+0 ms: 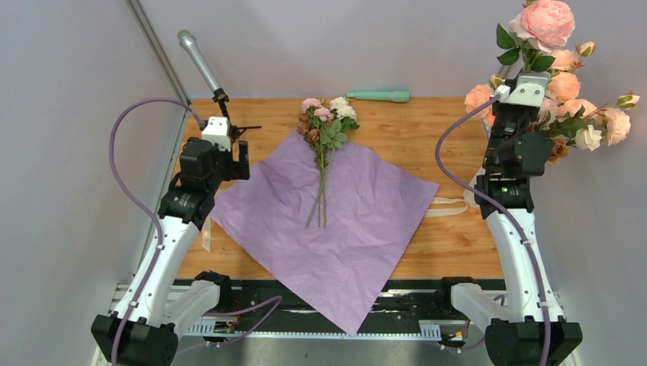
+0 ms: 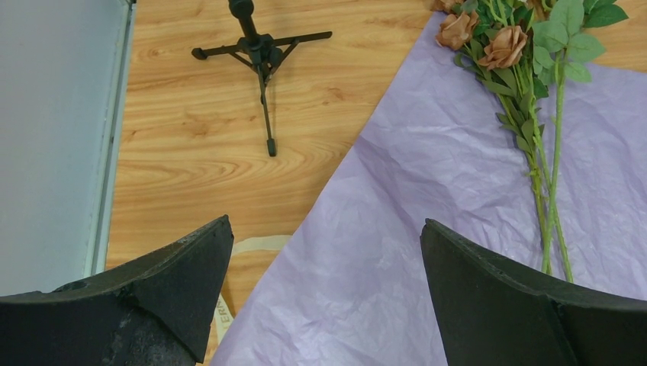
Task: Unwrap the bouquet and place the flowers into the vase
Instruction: Insert the fake flower into the vase.
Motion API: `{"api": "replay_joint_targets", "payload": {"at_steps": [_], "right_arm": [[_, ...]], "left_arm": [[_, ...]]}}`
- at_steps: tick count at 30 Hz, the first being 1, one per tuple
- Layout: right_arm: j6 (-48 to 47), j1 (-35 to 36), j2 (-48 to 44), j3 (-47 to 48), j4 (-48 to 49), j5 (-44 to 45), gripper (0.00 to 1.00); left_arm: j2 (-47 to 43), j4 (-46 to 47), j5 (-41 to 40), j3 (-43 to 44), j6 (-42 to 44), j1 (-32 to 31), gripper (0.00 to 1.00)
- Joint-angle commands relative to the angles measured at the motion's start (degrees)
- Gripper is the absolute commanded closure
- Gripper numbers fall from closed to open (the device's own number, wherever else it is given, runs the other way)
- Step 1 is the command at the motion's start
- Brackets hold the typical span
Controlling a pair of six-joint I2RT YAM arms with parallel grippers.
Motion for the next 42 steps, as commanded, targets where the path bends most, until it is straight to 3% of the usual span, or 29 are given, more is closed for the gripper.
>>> {"api": "replay_joint_targets", "payload": {"at_steps": [1, 42], "right_arm": [[-1.3, -0.4, -1.2, -1.5, 2.9, -0.2, 1.00], [5.9, -5.3, -2.2, -12.2, 3.4, 7.6, 1.00]], "left_arm": [[-1.1, 0.7, -0.1, -0.2, 1.2, -0.3, 0.01], [-0.6, 1.3, 0.4, -0.8, 1.7, -0.4, 0.00]]}}
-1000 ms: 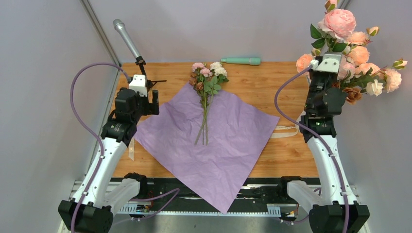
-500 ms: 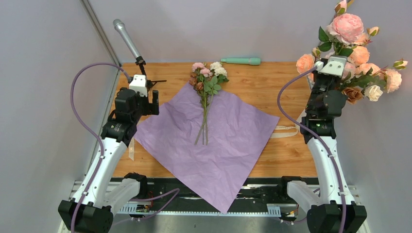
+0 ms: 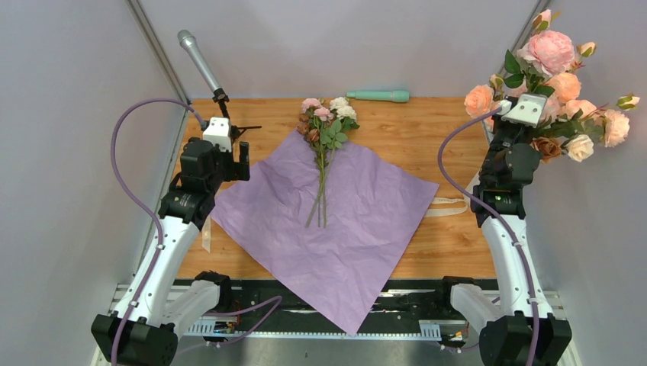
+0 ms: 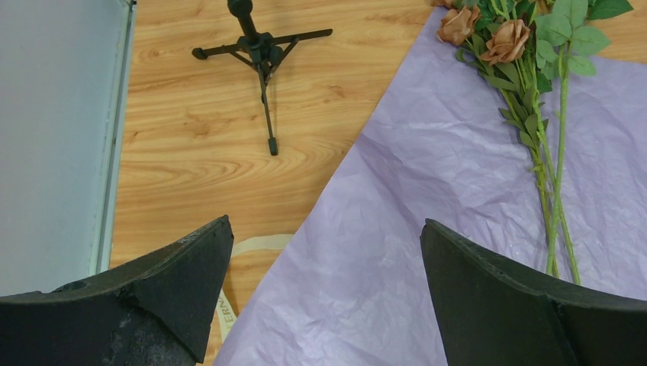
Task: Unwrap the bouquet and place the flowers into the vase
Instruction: Insert the fake flower into the vase.
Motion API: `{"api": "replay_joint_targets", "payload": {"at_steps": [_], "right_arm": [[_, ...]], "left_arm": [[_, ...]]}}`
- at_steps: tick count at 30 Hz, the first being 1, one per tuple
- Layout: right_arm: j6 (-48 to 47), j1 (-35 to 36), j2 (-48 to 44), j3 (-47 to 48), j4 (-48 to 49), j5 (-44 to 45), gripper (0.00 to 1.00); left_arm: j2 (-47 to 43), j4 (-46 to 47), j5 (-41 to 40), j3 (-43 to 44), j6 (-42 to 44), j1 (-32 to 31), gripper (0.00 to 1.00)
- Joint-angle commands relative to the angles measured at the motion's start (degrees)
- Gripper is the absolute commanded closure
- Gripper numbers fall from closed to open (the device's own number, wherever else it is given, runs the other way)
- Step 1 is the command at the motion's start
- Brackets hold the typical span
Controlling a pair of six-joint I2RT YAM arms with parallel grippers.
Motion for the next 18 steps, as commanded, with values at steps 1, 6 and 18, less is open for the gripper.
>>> {"api": "replay_joint_targets", "payload": {"at_steps": [1, 6, 18], "right_arm": [[2.5, -0.8, -0.2, -1.3, 0.6, 2.3, 1.00], [3.2, -0.9, -0.5, -1.0, -0.5, 2.4, 0.99], [3.6, -0.9, -1.3, 4.6, -4.4, -1.1, 0.63]], "left_arm": [[-0.5, 1.3, 0.4, -0.5, 0.9, -0.3, 0.00], [-0.4, 1.3, 0.6, -0.6, 0.9, -0.3, 0.00], [-0.5, 1.5, 0.8, -0.6, 0.7, -0.3, 0.00]]}}
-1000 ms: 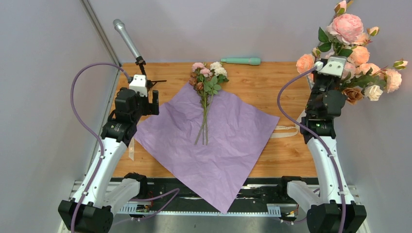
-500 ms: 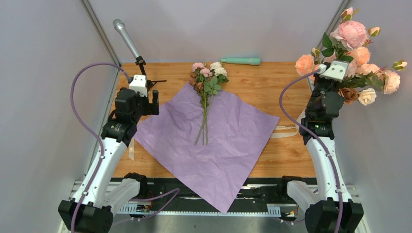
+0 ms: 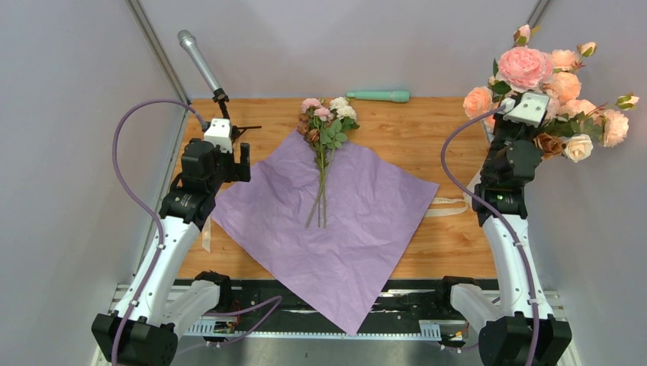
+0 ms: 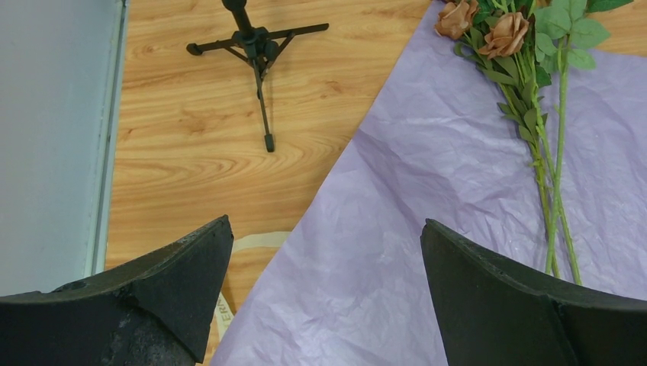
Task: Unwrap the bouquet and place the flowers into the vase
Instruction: Insert the fake flower into the vase.
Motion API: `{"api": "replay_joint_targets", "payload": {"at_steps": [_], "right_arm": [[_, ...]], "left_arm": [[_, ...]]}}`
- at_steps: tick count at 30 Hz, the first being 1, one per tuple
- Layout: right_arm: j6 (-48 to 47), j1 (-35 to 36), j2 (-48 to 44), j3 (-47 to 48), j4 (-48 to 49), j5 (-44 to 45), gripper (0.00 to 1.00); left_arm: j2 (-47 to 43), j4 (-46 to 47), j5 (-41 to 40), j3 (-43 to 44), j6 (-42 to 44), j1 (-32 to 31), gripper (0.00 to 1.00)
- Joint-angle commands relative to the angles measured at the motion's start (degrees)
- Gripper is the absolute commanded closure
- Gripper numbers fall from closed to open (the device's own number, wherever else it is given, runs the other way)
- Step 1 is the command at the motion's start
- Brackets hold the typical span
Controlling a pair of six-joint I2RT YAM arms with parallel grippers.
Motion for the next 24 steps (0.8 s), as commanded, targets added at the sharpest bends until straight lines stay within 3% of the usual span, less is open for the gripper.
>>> {"api": "replay_joint_targets", "payload": {"at_steps": [1, 8, 15, 16, 24], "right_arm": [[0.9, -0.3, -1.4, 4.5, -1.5, -1.8, 0.61], [1.9, -0.3, -3.1, 6.3, -3.8, -5.3, 0.48], [2.1, -0.3, -4.3, 7.8, -5.8, -7.9, 0.46], [2.1, -0.3, -4.6, 7.8, -5.8, -7.9, 0.48], [0.3, -0.3, -3.9, 6.2, -6.3, -5.2, 0.94]], "left_arm": [[-0.6, 1.4, 0.4, 0.0, 0.8, -0.3, 0.00], [-0.6, 1.3, 0.4, -0.1, 0.7, -0.4, 0.00], [-0.6, 1.3, 0.5, -0.1, 0.5, -0.5, 0.00], [-0.6, 1.3, 0.6, -0.1, 0.5, -0.5, 0.00], [-0.6, 1.3, 0.7, -0.1, 0.3, -0.6, 0.00]]}}
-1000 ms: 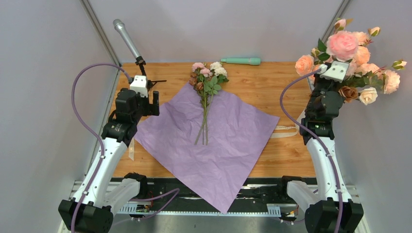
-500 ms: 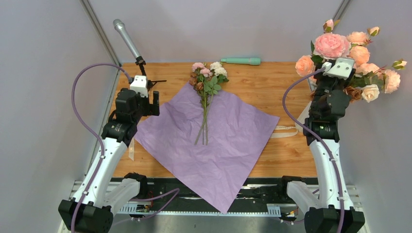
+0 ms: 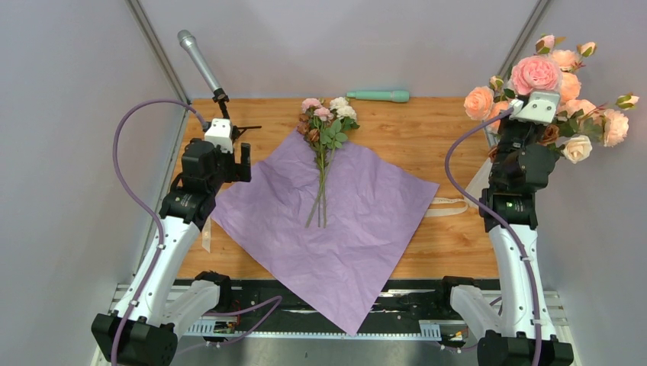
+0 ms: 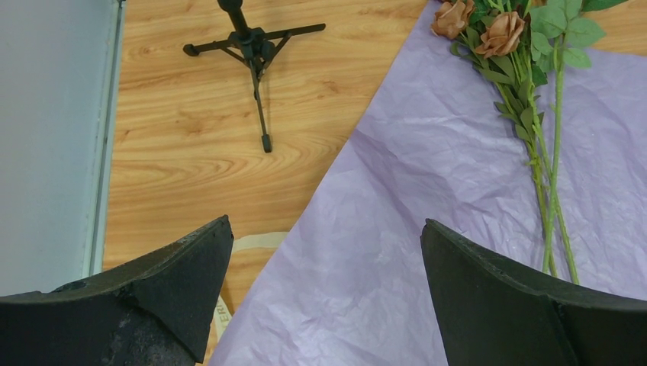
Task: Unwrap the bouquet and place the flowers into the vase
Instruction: Insert the fake flower into the vase.
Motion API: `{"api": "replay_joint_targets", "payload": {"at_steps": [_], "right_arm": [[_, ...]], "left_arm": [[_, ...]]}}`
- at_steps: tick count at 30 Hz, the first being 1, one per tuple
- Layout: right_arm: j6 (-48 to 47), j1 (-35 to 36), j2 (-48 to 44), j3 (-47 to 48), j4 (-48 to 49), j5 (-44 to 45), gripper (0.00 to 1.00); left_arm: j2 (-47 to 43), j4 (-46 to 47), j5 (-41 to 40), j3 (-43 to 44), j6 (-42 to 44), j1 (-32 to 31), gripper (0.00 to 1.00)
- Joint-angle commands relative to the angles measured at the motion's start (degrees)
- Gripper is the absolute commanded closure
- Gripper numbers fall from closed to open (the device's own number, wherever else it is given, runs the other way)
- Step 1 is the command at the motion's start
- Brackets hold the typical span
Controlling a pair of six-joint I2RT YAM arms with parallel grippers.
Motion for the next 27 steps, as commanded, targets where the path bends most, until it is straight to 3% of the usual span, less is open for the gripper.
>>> {"api": "replay_joint_targets", "payload": {"at_steps": [1, 27], "right_arm": [[-0.3, -0.3, 0.4, 0.7, 0.2, 2.5, 0.98], [4.9, -1.6, 3.3, -5.6, -2.3, 10.9, 1.00]], "left_arm": [[-0.6, 1.4, 0.7, -0.1, 0.3, -0.4, 0.00], [-0.5, 1.2, 0.8, -0.2, 0.4, -0.9, 0.00]]}}
